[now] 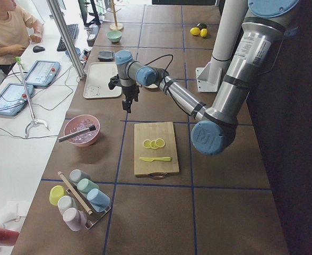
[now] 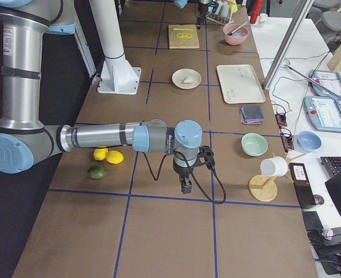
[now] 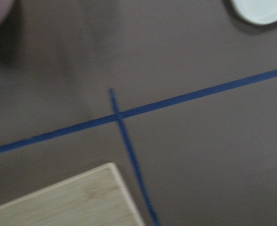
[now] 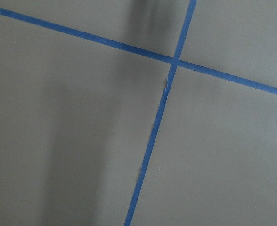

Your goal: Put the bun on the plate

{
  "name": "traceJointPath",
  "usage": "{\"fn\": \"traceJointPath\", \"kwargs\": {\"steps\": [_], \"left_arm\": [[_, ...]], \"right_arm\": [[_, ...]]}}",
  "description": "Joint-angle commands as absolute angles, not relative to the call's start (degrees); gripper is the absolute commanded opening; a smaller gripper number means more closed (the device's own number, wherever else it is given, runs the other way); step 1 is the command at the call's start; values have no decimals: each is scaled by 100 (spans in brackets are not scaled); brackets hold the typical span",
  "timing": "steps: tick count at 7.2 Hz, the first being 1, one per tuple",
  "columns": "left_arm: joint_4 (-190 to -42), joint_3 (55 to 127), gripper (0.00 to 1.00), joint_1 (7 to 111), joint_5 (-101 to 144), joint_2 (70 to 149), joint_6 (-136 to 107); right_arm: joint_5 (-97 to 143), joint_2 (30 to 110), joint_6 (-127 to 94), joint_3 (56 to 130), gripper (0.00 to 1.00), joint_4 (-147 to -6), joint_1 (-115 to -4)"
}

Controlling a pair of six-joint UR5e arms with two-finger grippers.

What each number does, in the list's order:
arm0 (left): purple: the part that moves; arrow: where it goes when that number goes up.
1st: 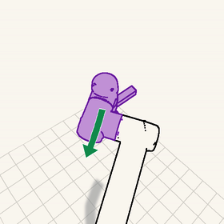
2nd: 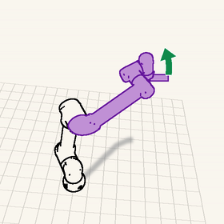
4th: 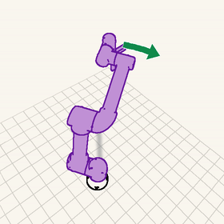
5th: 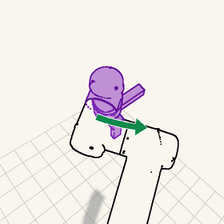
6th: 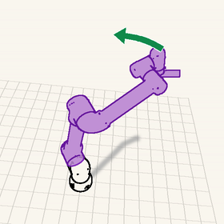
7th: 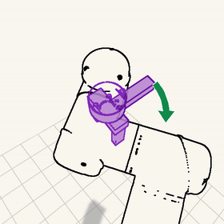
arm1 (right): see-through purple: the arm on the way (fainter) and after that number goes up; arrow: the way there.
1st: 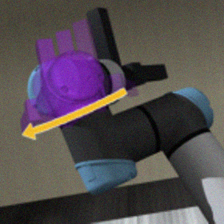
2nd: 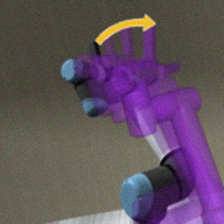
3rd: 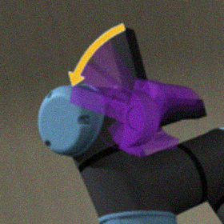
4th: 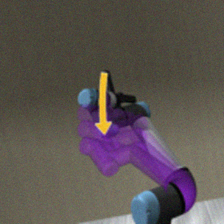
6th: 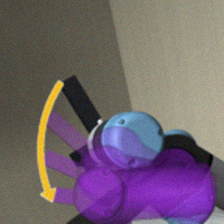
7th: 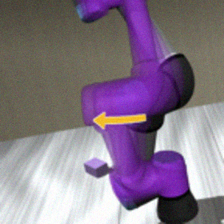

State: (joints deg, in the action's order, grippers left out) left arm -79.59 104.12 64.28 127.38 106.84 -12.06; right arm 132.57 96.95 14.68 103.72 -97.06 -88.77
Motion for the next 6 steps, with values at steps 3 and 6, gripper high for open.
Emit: {"fn": "traceJointPath", "kwargs": {"steps": [3,6], "left_arm": [[-8147,9651,100,9015,13579,9309,1193],[-8200,9633,100,9368,13561,8930,1248]], "right_arm": [[13254,9703,1468,10362,100,-9703,-8877],[13254,9703,1468,10354,100,-9703,-8877]]}}
